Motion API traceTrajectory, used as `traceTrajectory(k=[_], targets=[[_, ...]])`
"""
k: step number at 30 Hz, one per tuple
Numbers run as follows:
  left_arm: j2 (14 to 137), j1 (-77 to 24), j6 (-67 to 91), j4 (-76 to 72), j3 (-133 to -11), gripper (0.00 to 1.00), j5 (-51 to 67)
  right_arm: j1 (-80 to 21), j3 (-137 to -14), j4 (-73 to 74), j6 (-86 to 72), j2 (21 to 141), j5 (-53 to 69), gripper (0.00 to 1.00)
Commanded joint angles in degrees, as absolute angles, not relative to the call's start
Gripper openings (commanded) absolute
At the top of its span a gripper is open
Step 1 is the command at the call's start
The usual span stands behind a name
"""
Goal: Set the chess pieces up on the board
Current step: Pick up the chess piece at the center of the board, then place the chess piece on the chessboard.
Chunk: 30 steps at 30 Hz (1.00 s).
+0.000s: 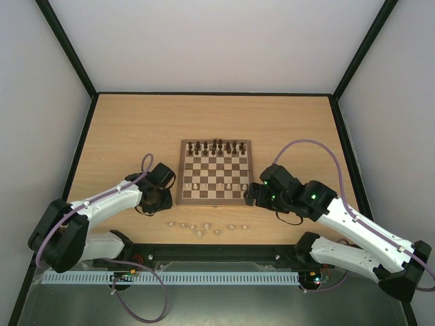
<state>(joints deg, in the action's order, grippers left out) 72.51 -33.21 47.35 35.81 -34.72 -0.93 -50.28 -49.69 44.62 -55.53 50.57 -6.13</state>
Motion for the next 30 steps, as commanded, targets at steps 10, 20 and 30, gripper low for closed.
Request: traceTrajectory(k=[10,20,30], targets=[[73.75,-34.02,47.47,36.33,-34.74,0.16,-2.33,-50.37,-48.7,44.6,-54.85,51.06,-5.85,0.98],[70.89,-36.88,45.09,51.24,-50.84,0.11,-5.38,-50.4,-49.36,44.84,-54.43,51.39,-5.8,0.98],[79.41,-43.43,41.45,63.04,-76.87,0.12,-6.23,-50.39,-52.33,45.26,-53.62,53.91,-5.11,0.99]])
